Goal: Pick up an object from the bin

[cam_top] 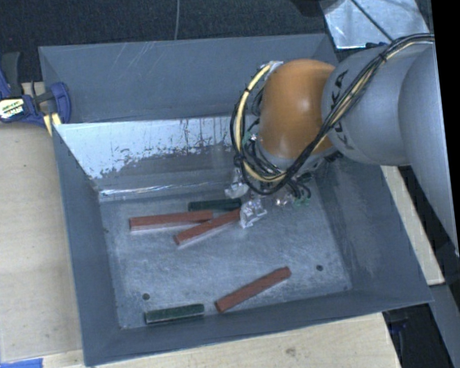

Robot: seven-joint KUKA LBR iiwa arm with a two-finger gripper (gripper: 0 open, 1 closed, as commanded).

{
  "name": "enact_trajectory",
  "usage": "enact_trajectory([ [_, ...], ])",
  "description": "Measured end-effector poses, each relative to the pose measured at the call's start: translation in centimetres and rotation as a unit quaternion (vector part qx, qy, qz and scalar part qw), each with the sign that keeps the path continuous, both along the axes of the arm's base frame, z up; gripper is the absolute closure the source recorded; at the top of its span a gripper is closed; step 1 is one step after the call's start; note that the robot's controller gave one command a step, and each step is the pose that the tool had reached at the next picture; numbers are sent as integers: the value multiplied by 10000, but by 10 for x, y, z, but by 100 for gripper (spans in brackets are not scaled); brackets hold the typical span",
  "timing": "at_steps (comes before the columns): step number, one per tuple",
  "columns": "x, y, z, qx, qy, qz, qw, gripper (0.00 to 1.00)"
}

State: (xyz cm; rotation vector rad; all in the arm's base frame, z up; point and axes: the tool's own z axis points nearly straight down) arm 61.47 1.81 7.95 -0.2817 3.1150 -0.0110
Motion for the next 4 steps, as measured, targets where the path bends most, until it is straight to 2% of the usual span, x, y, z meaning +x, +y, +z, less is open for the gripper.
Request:
enact_trajectory([
  [2,-1,0,2,1,0,-3,10000,100],
  [3,7,-28,59,31,71,412,9991,100],
  [4,-3,0,126,27,60,422,9991,100],
])
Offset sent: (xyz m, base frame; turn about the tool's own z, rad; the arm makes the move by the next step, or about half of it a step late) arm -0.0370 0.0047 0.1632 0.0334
